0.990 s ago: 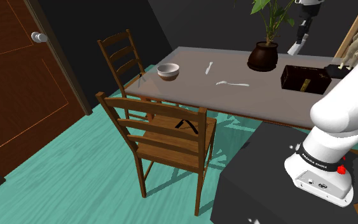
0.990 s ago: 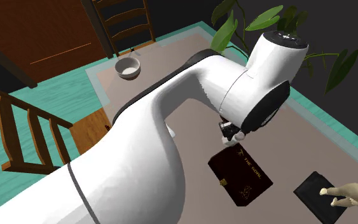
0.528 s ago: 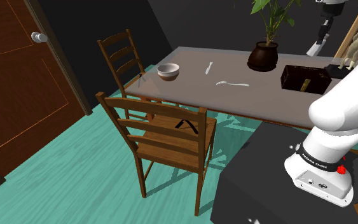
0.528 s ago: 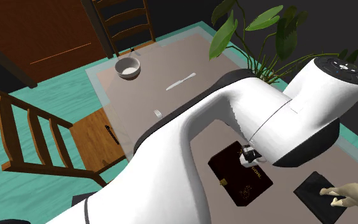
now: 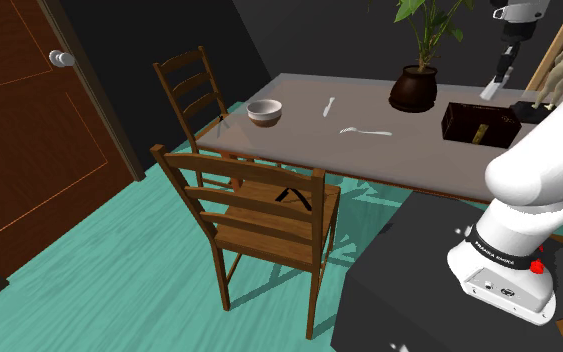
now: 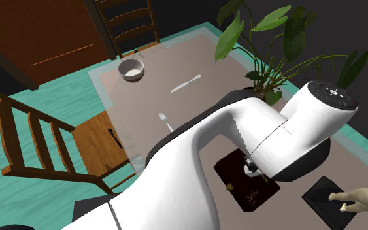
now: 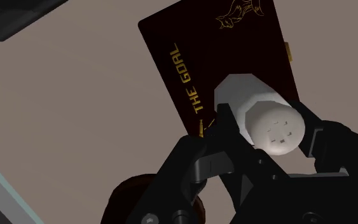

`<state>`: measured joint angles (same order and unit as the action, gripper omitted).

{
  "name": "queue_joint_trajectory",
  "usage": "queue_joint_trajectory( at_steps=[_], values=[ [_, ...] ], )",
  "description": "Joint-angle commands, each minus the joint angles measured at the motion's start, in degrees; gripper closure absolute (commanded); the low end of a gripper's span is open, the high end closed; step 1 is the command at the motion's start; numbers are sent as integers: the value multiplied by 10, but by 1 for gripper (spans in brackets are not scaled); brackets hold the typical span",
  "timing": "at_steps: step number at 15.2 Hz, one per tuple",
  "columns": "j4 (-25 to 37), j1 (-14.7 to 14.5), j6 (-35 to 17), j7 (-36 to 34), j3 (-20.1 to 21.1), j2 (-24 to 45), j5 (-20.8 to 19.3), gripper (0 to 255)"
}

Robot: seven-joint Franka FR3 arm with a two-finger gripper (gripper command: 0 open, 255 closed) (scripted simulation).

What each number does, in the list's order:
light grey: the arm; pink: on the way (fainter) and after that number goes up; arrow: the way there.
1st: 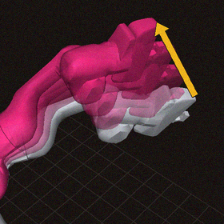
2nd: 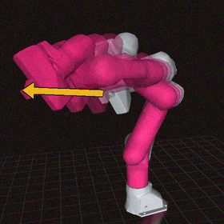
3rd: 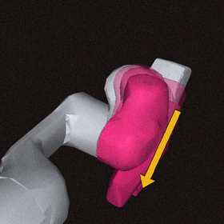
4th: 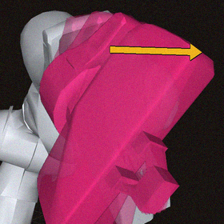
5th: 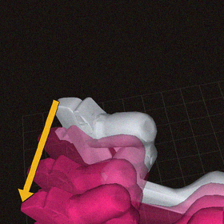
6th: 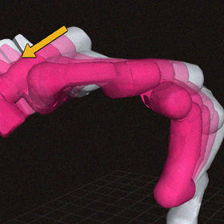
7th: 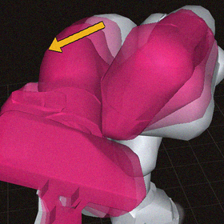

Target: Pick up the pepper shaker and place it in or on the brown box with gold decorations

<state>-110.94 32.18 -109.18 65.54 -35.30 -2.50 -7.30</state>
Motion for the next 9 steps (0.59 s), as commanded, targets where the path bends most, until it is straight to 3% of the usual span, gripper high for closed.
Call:
queue_joint_trajectory(
  at_steps=[1,9],
  values=[
    [-10,0,-14,1,-1,5,2,255],
    [-53,3,-72,3,-4,22,10,255]
  ],
)
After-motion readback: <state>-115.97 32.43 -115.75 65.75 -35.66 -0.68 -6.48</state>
